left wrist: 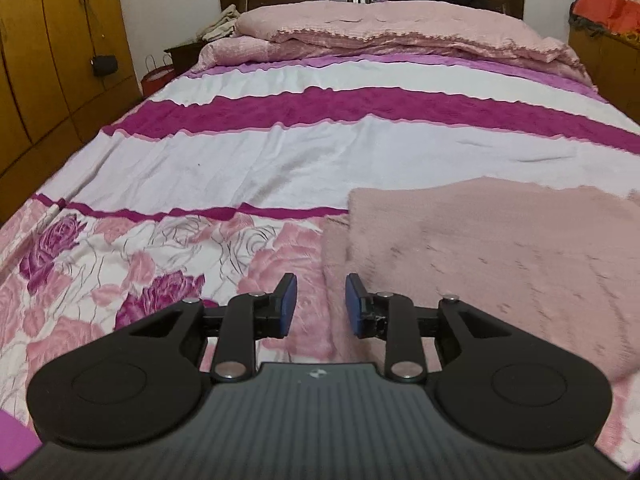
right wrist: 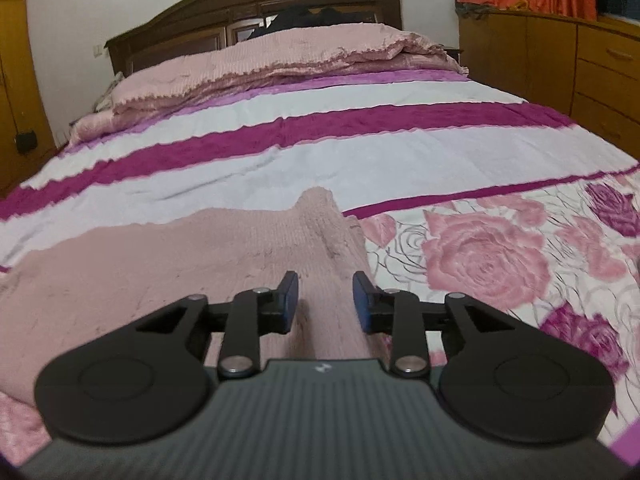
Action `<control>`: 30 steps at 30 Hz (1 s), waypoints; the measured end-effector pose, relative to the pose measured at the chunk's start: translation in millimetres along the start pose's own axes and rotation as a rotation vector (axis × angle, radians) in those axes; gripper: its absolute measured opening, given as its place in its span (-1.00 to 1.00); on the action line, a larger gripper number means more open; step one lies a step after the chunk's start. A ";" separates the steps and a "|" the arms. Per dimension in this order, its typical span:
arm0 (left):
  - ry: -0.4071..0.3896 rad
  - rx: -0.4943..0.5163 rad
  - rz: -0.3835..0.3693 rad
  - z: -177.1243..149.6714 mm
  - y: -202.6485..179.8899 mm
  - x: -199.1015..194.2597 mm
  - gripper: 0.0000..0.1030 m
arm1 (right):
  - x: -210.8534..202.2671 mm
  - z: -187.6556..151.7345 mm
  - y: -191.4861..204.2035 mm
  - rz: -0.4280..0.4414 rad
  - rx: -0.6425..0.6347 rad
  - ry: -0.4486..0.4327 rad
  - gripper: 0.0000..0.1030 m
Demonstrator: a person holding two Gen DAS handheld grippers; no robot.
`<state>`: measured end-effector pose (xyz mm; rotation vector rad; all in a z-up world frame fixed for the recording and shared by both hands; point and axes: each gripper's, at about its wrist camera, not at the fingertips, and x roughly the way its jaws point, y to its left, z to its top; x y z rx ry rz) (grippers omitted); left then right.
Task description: Fold small clothes
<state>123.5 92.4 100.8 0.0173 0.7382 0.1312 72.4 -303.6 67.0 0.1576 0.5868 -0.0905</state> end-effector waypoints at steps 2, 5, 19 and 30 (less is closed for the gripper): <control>0.000 -0.010 -0.021 -1.9 -2.9 -13.4 -0.31 | -11.1 -0.4 -7.3 0.012 0.042 -0.010 0.08; -0.025 -0.003 -0.045 -6.6 -10.6 -32.1 -0.22 | -26.3 -5.0 -18.0 0.023 0.098 -0.020 0.09; 0.048 0.021 0.087 -51.6 -9.4 -11.1 -0.09 | -31.3 -48.7 -35.1 0.002 0.155 0.081 0.08; 0.040 0.032 0.084 -49.7 -6.4 -20.2 -0.04 | -32.0 -50.0 -44.5 0.041 0.193 0.085 0.09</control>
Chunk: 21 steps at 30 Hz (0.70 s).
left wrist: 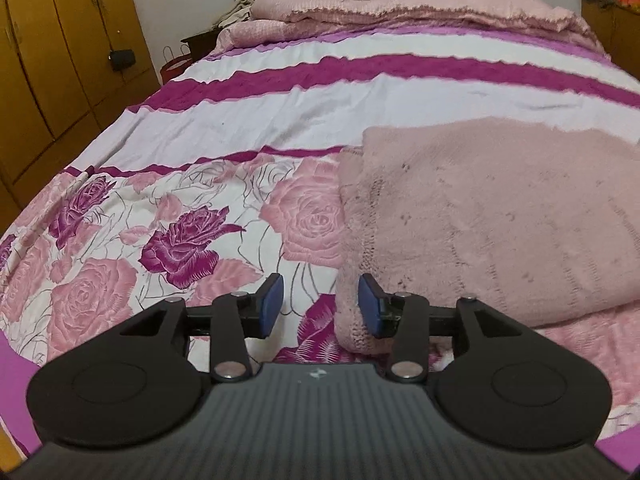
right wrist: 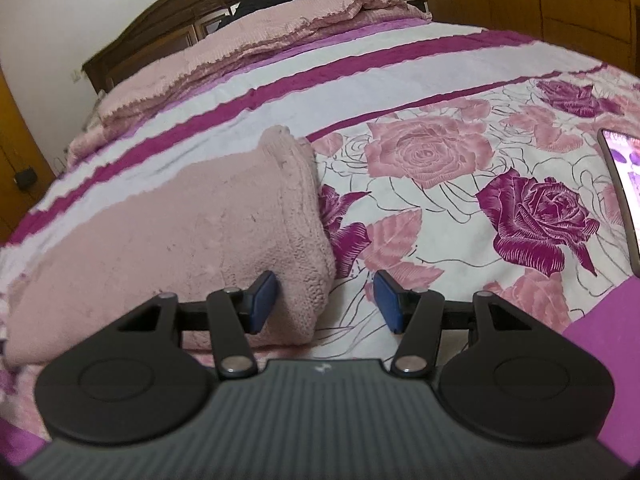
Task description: Fold small clothes
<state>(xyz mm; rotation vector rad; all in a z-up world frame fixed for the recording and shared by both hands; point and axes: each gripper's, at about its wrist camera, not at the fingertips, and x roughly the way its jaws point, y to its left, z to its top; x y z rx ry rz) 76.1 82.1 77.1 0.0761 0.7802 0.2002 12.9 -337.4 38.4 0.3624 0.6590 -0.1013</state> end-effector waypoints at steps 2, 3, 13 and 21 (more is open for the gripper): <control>-0.007 -0.019 -0.033 3.4 1.1 -11.6 -0.03 | -4.5 3.1 -3.4 0.047 0.032 0.000 0.09; -0.008 -0.032 -0.055 4.9 1.1 -17.2 -0.03 | -5.7 4.4 -5.0 0.077 0.049 0.002 0.09; 0.005 -0.055 -0.159 12.5 -21.6 -38.3 0.03 | 17.2 3.6 -20.4 0.208 0.203 0.047 0.13; 0.068 -0.042 -0.176 7.7 -40.1 -25.1 0.03 | 37.1 7.7 -27.0 0.313 0.279 0.044 0.13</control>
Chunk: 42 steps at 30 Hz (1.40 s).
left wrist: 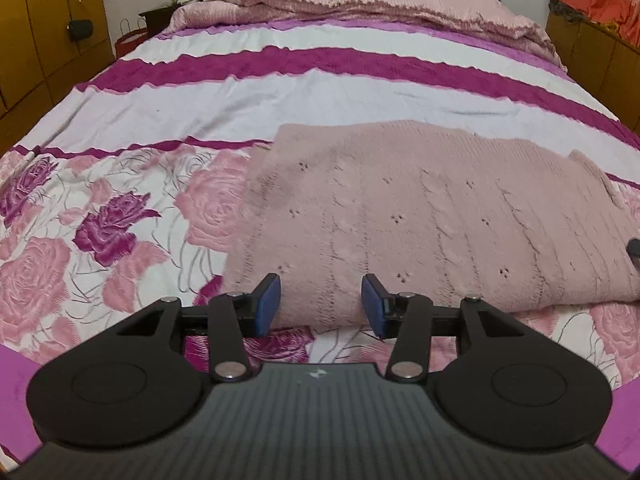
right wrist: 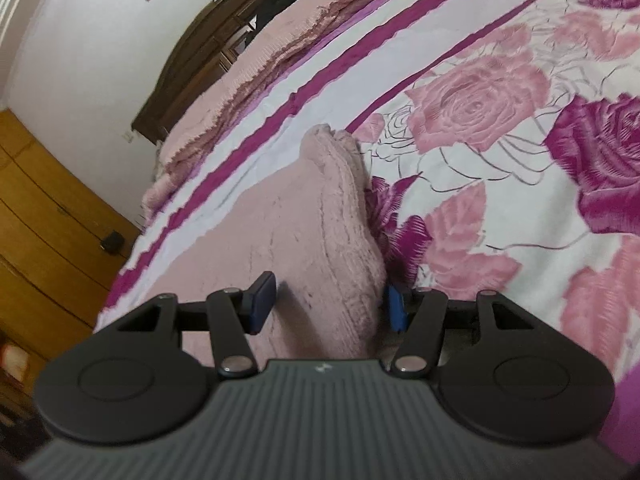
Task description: Fold small clothes
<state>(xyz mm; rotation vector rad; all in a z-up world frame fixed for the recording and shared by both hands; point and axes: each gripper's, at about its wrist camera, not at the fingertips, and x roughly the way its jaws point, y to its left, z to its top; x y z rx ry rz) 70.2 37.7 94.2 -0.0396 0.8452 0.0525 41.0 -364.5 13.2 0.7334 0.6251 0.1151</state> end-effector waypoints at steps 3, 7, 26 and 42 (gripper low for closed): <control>0.016 0.011 0.009 0.2 -4.5 3.6 0.03 | 6.8 1.3 -3.3 0.033 0.029 -0.007 0.13; 0.025 0.018 0.016 -1.1 -8.5 6.0 0.03 | 12.6 1.9 -0.7 0.041 0.011 -0.007 0.13; 0.028 0.030 0.029 -6.5 -8.3 -0.6 0.04 | 10.7 4.2 4.3 0.046 0.040 -0.038 -0.45; -0.016 0.011 0.036 -1.2 8.2 -24.1 0.04 | -0.1 18.0 77.1 0.075 -0.109 -0.135 -0.46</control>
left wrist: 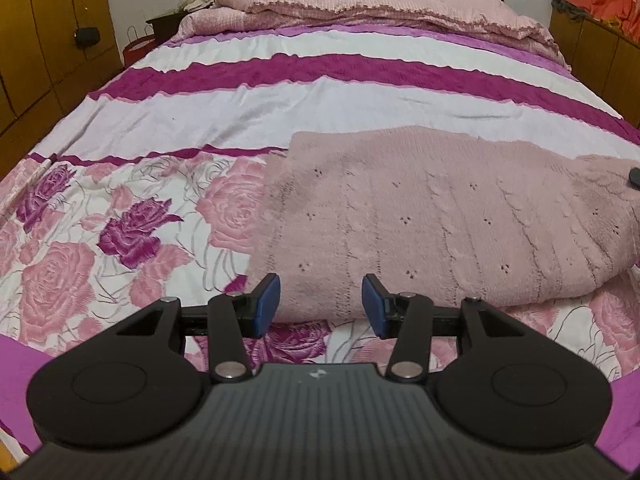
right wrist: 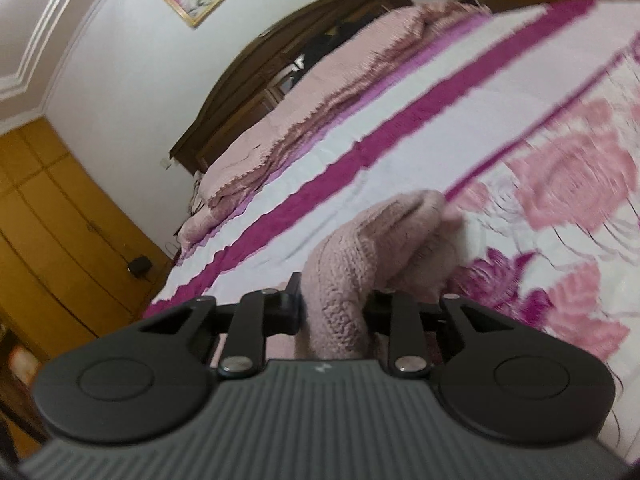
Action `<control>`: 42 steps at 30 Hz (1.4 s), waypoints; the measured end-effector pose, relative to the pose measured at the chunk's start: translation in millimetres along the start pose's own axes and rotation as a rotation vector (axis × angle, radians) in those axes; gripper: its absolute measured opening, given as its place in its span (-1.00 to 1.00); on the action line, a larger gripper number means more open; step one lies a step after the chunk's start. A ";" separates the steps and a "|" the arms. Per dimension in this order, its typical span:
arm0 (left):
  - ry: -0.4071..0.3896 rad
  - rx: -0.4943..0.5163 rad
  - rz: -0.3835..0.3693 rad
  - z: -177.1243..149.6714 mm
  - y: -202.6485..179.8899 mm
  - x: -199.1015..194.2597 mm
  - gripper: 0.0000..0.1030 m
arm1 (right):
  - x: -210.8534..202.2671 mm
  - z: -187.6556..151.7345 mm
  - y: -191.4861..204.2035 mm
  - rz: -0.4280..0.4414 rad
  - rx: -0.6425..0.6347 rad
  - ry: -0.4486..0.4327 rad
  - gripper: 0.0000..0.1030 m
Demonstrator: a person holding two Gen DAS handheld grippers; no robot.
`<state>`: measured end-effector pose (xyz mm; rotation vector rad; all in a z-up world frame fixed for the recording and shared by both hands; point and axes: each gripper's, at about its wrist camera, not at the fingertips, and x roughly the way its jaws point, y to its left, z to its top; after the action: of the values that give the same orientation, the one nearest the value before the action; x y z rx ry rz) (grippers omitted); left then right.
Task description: Fold small clothes
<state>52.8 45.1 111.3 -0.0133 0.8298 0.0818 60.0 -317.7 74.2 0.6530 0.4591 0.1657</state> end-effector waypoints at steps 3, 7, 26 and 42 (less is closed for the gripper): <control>-0.011 0.004 0.012 1.7 5.8 -5.0 0.04 | 2.7 3.3 18.8 0.001 -0.062 0.001 -0.47; -0.024 -0.014 0.022 3.9 19.1 -10.0 0.04 | 8.0 6.7 45.1 0.012 -0.136 0.005 -0.47; -0.035 -0.172 0.084 -11.6 99.8 -17.6 0.04 | 65.2 -42.0 196.9 0.198 -0.528 0.138 -0.72; -0.051 -0.179 -0.011 -7.9 92.0 -14.8 0.04 | 53.2 -71.0 175.6 0.225 -0.450 0.247 -0.24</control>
<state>29.9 135.5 118.8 -0.1835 0.7697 0.1450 73.4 -125.6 114.2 0.2389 0.5617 0.5509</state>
